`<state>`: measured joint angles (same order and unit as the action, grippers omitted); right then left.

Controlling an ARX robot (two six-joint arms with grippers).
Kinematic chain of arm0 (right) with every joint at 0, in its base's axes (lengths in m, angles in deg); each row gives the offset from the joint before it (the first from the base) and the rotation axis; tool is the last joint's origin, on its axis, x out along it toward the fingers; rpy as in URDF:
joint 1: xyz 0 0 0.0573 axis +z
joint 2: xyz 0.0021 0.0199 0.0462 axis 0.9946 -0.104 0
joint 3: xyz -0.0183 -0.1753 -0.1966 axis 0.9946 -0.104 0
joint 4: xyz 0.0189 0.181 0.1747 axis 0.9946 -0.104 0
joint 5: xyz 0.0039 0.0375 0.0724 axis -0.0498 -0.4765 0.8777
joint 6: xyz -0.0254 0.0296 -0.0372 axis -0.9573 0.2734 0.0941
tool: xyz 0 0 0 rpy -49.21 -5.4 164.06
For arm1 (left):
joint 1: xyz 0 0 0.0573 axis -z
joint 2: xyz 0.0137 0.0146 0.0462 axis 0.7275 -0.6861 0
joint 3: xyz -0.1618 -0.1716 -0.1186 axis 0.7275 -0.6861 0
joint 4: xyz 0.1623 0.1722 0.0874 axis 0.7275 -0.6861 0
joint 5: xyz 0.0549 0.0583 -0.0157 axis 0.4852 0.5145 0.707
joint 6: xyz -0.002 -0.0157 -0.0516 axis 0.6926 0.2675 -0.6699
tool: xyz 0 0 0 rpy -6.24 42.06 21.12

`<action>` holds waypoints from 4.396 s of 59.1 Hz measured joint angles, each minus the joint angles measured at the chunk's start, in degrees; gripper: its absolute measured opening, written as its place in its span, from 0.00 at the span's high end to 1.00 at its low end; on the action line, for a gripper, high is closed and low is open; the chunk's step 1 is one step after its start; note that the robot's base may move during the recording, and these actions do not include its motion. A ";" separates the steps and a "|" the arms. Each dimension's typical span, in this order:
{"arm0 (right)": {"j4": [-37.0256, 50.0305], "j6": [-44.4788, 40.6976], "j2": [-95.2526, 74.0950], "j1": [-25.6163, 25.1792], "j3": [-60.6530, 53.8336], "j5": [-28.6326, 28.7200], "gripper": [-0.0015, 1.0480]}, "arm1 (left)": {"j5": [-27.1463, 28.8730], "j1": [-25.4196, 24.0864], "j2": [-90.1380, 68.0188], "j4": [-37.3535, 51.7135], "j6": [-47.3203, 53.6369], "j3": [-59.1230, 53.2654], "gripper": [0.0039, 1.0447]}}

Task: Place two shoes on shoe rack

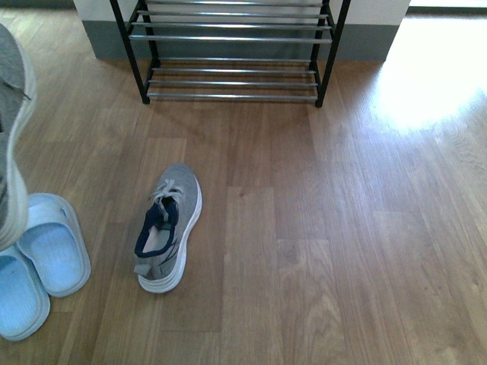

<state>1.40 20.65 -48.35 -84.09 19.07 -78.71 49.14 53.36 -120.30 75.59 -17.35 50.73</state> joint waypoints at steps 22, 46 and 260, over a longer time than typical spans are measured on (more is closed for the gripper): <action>0.00 0.00 0.00 0.00 0.00 0.00 0.09 | 9.62 5.31 37.64 -7.80 6.88 -13.92 0.99; 0.00 0.02 0.00 0.00 0.00 0.00 0.09 | 26.14 15.28 73.22 -35.36 6.62 -20.57 0.99; 35.87 -0.26 -163.03 -0.76 70.95 5.33 0.72 | 25.53 15.52 73.57 -35.36 6.38 -20.72 0.99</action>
<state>37.27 20.39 -211.38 -84.85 90.02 -73.37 74.67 68.88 -46.72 40.22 -10.97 30.01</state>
